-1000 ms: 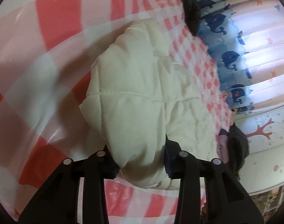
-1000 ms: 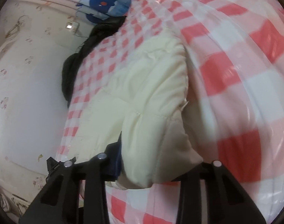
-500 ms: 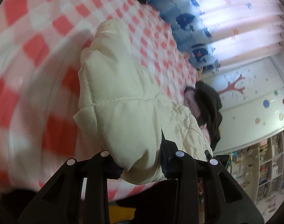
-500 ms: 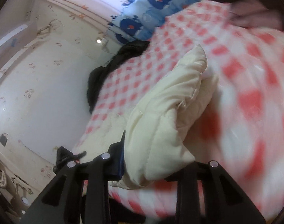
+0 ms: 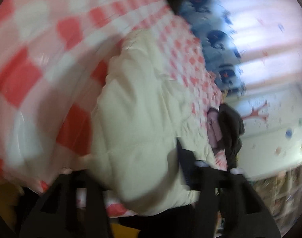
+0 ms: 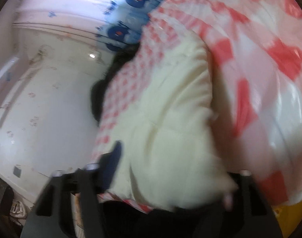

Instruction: Fold large clothes

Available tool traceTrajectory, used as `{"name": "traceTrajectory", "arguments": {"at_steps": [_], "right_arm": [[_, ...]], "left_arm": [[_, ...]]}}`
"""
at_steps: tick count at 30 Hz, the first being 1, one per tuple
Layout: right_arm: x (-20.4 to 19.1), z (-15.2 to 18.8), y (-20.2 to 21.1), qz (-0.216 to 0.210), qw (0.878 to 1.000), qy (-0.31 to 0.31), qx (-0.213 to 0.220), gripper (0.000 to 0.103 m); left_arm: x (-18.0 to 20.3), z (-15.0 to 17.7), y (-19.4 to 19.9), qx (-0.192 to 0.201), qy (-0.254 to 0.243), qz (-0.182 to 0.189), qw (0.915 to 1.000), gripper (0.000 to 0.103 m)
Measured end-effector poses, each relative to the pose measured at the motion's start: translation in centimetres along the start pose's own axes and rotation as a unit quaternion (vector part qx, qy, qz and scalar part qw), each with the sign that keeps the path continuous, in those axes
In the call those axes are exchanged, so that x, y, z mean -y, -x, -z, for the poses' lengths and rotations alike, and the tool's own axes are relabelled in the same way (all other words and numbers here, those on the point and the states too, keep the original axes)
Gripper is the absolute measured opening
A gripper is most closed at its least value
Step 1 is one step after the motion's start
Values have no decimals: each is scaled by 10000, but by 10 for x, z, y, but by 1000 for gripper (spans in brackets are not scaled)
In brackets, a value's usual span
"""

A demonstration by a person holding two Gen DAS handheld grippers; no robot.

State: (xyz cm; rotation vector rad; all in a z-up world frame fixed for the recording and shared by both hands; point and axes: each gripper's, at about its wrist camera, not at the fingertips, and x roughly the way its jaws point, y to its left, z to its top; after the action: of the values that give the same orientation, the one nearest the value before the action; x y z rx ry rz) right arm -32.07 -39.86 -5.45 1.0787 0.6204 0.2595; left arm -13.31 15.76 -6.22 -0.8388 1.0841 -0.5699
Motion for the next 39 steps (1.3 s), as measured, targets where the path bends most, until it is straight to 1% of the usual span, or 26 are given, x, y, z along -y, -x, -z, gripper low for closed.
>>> {"name": "traceTrajectory", "arguments": {"at_steps": [2,5,6,7,9,10,11,13,15,16,19,21,22,23,24,26,27,29,30,32,33,34,35,36,37,39], "right_arm": [[-7,0,6,36,9999,129,37,40],[-2,4,9,302,9992,181,-168,40],[3,5,10,428,9987,141,-220,41],[9,6,11,568,9980,92,-245,46],[19,6,21,937,9955,88,-103,55],[19,5,28,1152,9932,171,41,55],[16,2,35,1341,9904,269,192,56],[-8,-12,48,2241,9691,731,726,64],[-43,-30,36,2273,9610,1347,813,66],[-57,-37,23,2313,9568,1600,736,68],[-106,-62,-61,2505,9349,2515,-41,78],[-115,-75,-119,2651,9228,2755,-483,78],[-111,-80,-139,2724,9179,2821,-603,78],[-110,-85,-161,2844,9118,2864,-749,78],[-102,-91,-189,3062,9018,2904,-936,78],[-83,-95,-214,3360,8883,2936,-1086,78],[-64,-98,-227,3509,8824,2866,-1267,78],[-35,-104,-238,3537,8864,2641,-1391,80],[-30,-103,-236,3506,8895,2559,-1423,81],[-30,-112,-231,3474,8966,2363,-1398,81],[-39,-114,-227,3570,8927,2465,-1222,81],[-50,-112,-221,3539,8915,2616,-1073,82],[-65,-109,-214,3331,8927,2899,-892,82],[-75,-104,-210,3348,8882,3041,-813,84],[-76,-103,-213,3404,8836,3117,-793,89],[-46,-105,-236,3652,8766,2830,-1345,90]], "left_arm": [[2,5,11,-67,-40,177,9998,29],[-7,19,17,-275,-168,2,9995,29],[-16,22,15,-409,-137,-95,9990,32],[-22,23,14,-469,-58,-140,9988,35],[-44,26,30,-430,362,-39,9984,47],[-50,26,40,-268,465,-179,9984,50],[-55,26,58,71,504,-435,9978,52],[-53,21,95,818,377,-1009,9908,54],[-28,8,113,1332,-13,-1283,9827,58],[-8,-1,110,1359,-284,-1196,9831,59],[59,-22,69,1052,-1132,-801,9847,65],[109,-31,3,422,-1757,-576,9819,67],[123,-31,-21,248,-1918,-559,9795,67],[137,-32,-58,-81,-2075,-480,9770,67],[144,-35,-93,-368,-2105,-480,9757,67],[146,-39,-145,-713,-2131,-736,9716,66],[140,-44,-177,-836,-2097,-1039,9686,66],[120,-48,-219,-1052,-1907,-1583,9631,63],[113,-51,-229,-1119,-1797,-1658,9632,58],[103,-59,-230,-1169,-1438,-1641,9689,55],[108,-59,-219,-1046,-1441,-1513,9723,56],[112,-57,-213,-938,-1551,-1509,9718,56],[114,-56,-209,-827,-1708,-1604,9686,57],[110,-54,-211,-816,-1804,-1696,9654,58],[101,-58,-217,-922,-1736,-1693,9658,58],[91,-64,-216,-974,-1445,-1496,9733,58]]}}
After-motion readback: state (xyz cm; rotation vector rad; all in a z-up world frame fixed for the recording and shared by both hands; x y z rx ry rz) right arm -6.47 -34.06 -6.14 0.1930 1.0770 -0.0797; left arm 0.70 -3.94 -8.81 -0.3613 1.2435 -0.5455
